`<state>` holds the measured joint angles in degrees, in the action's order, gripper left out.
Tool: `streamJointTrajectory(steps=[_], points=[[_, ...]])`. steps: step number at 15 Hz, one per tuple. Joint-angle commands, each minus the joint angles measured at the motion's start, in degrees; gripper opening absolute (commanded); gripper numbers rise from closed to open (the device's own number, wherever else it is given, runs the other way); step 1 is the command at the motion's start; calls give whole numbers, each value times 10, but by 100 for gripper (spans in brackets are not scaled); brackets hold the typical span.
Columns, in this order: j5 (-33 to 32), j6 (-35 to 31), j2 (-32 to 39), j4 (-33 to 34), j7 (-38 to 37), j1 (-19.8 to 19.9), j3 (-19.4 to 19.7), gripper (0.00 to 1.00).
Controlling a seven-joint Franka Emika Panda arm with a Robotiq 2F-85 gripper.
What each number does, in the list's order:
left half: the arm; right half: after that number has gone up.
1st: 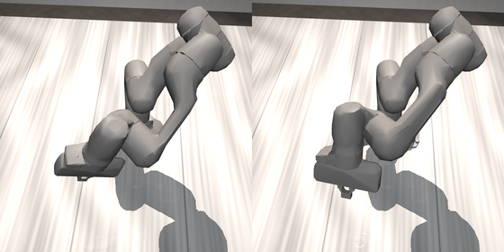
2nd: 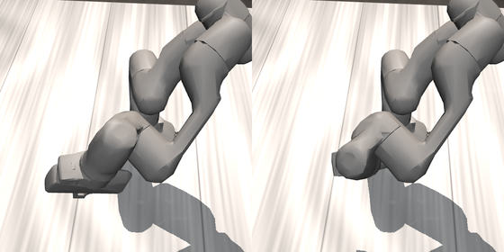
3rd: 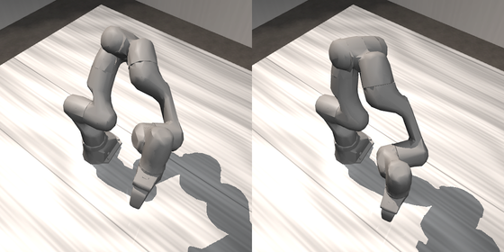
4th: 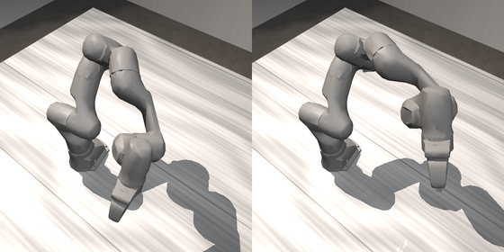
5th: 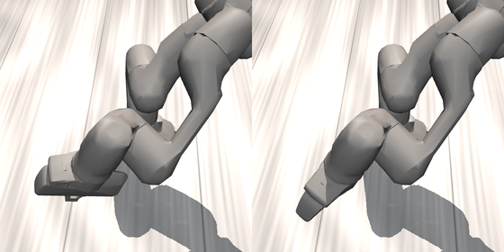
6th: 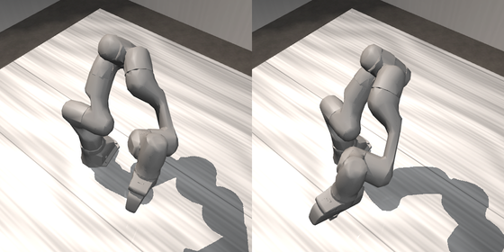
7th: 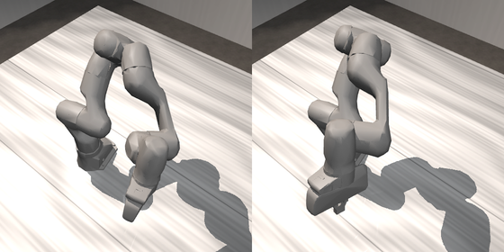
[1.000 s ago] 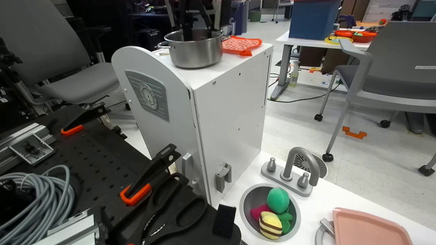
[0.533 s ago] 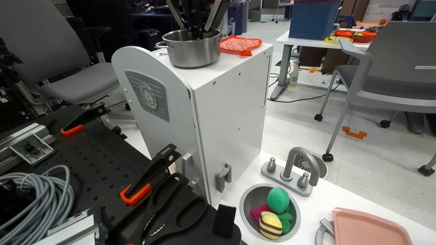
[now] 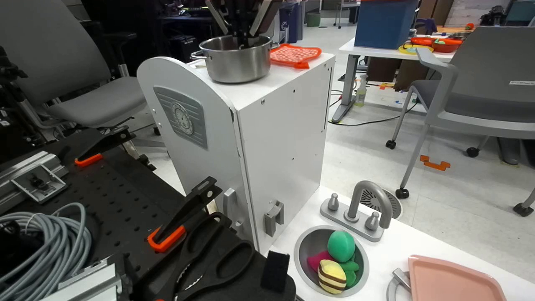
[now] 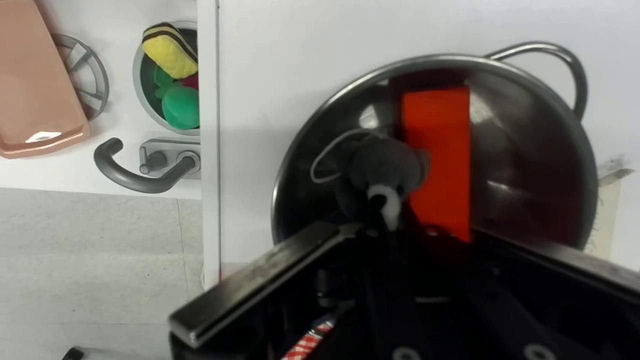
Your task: Remove the yellow and black sponge, green plush toy and grey bear from the silver pot and place them in the sink
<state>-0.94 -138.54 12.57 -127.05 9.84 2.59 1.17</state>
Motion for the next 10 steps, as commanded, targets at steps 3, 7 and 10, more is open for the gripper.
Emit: streamJointTrajectory(steps=[3,7,10], points=[[-18,3,-35,-6,-5,-2,2,2],[-26,2,-57,-11,-6,-3,3,2],[-56,7,-71,-12,-24,-5,7,2]])
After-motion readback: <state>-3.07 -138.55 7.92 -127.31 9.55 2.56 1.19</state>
